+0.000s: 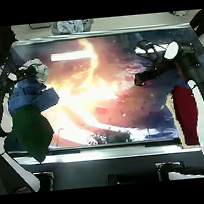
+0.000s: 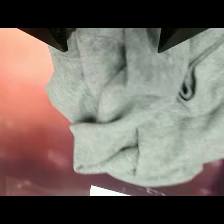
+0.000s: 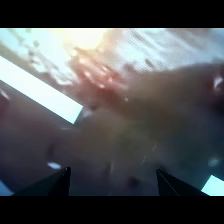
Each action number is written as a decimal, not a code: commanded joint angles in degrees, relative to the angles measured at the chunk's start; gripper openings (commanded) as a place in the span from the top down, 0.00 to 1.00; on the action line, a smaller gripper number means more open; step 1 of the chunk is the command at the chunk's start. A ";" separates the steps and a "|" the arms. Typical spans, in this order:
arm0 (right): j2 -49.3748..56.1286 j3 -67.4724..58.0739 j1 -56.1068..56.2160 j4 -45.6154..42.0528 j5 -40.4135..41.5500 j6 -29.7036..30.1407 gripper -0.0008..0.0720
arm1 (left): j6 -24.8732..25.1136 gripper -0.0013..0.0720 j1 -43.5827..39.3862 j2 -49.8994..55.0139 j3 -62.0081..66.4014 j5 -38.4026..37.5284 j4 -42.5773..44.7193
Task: Fold the shirts.
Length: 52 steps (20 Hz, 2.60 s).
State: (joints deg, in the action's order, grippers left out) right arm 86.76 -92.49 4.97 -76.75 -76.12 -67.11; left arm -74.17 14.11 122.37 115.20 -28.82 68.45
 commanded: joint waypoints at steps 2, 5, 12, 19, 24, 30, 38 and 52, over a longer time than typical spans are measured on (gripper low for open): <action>0.02 0.02 0.00 0.17 -0.94 -0.22 0.14 | -1.53 0.00 0.59 -7.26 1.09 -4.46 3.23; 0.02 0.02 0.00 0.00 -0.20 -0.20 0.14 | -20.72 0.00 1.88 -13.16 0.72 -32.48 13.46; 0.02 0.02 0.00 0.00 -0.46 1.79 0.14 | -17.18 0.00 1.97 -12.83 -7.48 -53.20 21.44; 0.02 0.02 0.00 -0.44 -0.26 2.89 0.14 | -15.61 0.01 2.91 -7.76 -7.48 -53.42 19.54; -0.24 0.00 -0.02 -0.48 -0.28 5.03 0.14 | -14.08 0.94 2.56 -10.27 -1.44 -52.59 18.08; -7.52 -0.13 -0.02 -2.25 1.79 6.47 0.14 | -11.17 0.95 -2.38 -36.06 2.25 -37.53 0.22; -25.24 -0.13 -0.02 -3.93 0.74 5.73 0.15 | -9.33 0.95 -29.55 -52.61 -2.19 -34.51 -0.92; -25.64 3.96 -0.02 -12.41 -15.41 1.09 0.15 | -13.29 0.78 -41.57 -33.86 -38.75 -34.99 5.40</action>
State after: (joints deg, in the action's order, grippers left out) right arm 57.95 -90.89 4.97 -89.06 -90.13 -65.45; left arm -85.10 -27.35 83.57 82.81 -63.20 73.65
